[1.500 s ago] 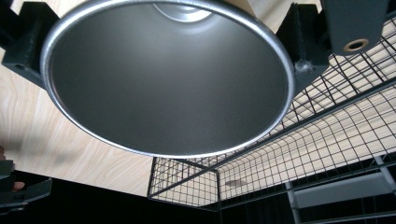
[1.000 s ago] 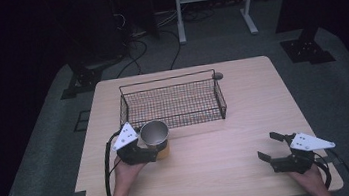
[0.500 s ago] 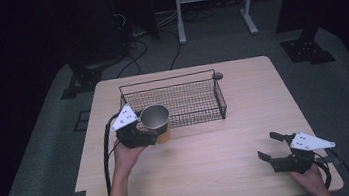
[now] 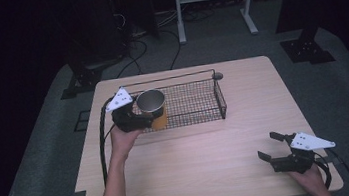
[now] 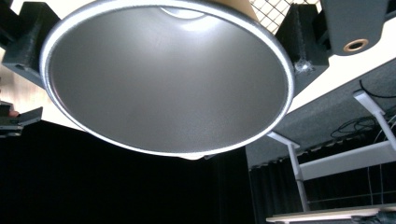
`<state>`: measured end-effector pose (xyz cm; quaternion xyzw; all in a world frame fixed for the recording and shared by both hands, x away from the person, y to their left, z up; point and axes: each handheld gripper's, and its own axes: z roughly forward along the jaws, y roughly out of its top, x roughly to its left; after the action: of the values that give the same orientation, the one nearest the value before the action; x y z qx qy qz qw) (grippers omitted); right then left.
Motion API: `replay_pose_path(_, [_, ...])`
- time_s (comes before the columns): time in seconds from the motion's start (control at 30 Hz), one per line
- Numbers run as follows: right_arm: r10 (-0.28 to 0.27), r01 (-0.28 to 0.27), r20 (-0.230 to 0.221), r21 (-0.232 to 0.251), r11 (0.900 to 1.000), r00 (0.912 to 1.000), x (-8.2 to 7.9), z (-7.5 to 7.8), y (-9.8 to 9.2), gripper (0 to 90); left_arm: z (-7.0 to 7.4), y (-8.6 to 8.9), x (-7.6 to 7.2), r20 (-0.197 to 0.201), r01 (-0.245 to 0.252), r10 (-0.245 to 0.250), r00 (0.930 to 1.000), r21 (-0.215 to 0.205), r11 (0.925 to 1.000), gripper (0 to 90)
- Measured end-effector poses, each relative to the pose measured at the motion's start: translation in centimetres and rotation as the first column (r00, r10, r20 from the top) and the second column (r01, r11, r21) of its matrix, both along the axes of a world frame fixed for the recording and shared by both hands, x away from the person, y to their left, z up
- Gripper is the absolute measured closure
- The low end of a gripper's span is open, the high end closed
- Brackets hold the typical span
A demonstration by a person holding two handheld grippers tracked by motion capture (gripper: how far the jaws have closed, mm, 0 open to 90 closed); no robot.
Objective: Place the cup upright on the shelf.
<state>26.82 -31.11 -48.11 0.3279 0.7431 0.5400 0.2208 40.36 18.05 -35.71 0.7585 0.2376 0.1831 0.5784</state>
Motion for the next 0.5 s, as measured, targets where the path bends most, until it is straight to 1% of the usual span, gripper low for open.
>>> replay_pose_path(0.03, [0.000, 0.000, 0.000, 0.000, 1.000, 1.0000, 0.0, 0.0, 0.0, 13.6, 0.2, -0.1, 0.5, -0.008, 0.001, -0.001, 1.0000, 0.005, 1.0000, 12.3])
replay_pose_path(0.07, [-0.001, 0.001, 0.000, 0.000, 1.000, 1.0000, 0.0, 0.0, 0.0, 13.6, 0.2, -0.1, 0.5, -0.008, 0.001, -0.001, 1.0000, 0.005, 1.0000, 12.3])
replay_pose_path(0.1, [0.000, 0.000, -0.001, 0.000, 1.000, 1.0000, 0.0, 0.0, 0.0, 13.6, 0.3, -0.2, 0.9, -0.012, 0.001, 0.000, 0.9999, 0.008, 1.0000, 12.3])
replay_pose_path(0.2, [0.000, 0.000, 0.000, -0.001, 1.000, 1.0000, 0.0, 0.0, 0.0, 13.6, 0.4, -0.3, 1.3, -0.009, -0.002, 0.002, 1.0000, 0.008, 1.0000, 12.4])
replay_pose_path(0.23, [0.000, 0.000, 0.000, 0.000, 1.000, 1.0000, 0.0, 0.0, 0.0, 13.6, 0.6, -0.4, 1.7, -0.018, 0.000, 0.000, 0.9998, 0.010, 1.0000, 12.3])
replay_pose_path(0.37, [0.000, 0.000, 0.000, 0.000, 1.000, 1.0000, 0.0, 0.0, 0.0, 13.6, 0.7, -0.6, 2.4, -0.026, 0.000, 0.000, 0.9997, 0.001, 1.0000, 12.3])
replay_pose_path(0.43, [0.000, 0.000, 0.002, -0.002, 1.000, 1.0000, 0.0, 0.0, 0.0, 13.6, 0.5, -0.7, 2.7, -0.025, -0.005, 0.005, 0.9997, -0.018, 0.9998, 12.3])
replay_pose_path(0.5, [-0.001, 0.001, 0.004, -0.002, 1.000, 1.0000, 0.0, 0.0, 0.0, 13.6, 0.4, -0.7, 2.9, -0.031, -0.004, 0.004, 0.9995, -0.022, 0.9998, 12.3])
